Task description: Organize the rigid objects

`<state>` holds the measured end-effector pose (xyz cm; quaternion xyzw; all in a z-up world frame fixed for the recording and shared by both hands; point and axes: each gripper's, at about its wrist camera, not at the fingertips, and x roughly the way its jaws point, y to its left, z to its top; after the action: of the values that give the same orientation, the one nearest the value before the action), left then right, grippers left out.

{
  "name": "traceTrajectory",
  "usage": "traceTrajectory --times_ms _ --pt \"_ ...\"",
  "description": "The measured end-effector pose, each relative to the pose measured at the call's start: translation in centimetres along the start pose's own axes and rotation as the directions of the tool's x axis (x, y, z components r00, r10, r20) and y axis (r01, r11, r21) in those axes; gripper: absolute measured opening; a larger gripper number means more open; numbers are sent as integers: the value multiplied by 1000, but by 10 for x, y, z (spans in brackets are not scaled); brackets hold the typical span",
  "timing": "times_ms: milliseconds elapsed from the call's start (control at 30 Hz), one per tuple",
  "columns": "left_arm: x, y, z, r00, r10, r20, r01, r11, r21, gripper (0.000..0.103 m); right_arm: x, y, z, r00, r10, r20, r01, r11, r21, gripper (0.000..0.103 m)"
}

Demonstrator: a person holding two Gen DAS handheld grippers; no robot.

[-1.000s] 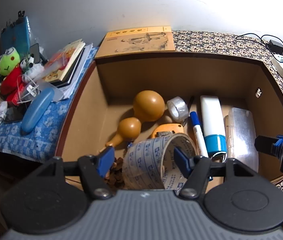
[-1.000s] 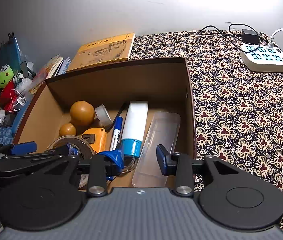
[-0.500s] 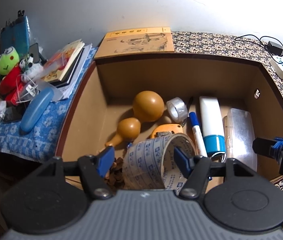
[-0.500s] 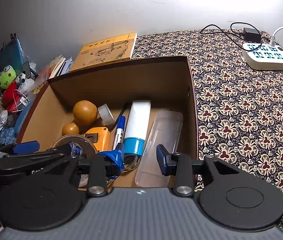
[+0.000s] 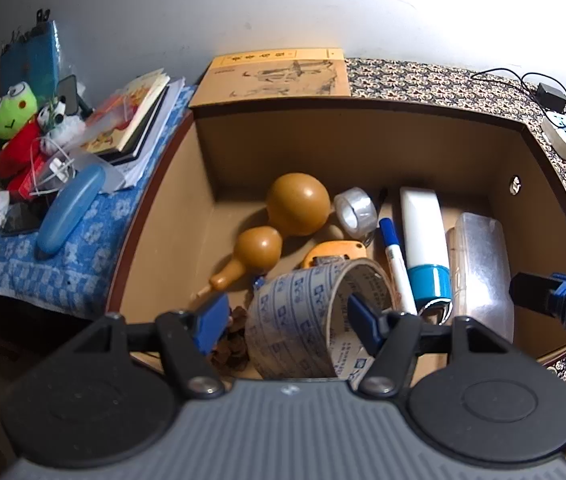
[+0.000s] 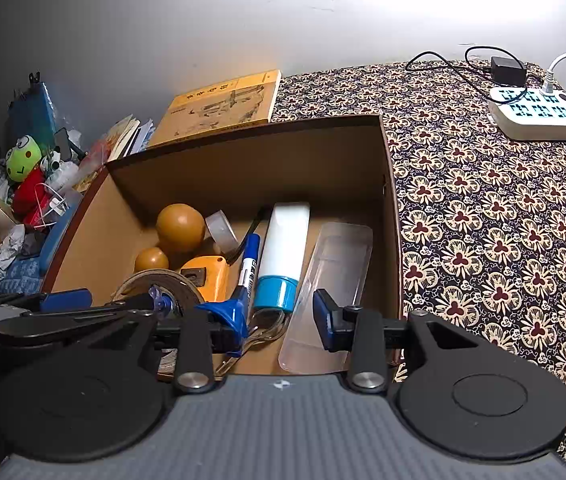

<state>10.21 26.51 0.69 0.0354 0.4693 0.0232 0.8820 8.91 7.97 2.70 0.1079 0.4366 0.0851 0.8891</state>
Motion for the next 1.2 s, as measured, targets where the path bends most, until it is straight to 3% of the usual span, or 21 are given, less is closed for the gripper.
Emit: traceTrajectory --times_ms 1200 --pt "-3 -2 1 1000 -20 19 20 1000 6 67 -2 3 -1 1000 6 16 -6 1000 4 18"
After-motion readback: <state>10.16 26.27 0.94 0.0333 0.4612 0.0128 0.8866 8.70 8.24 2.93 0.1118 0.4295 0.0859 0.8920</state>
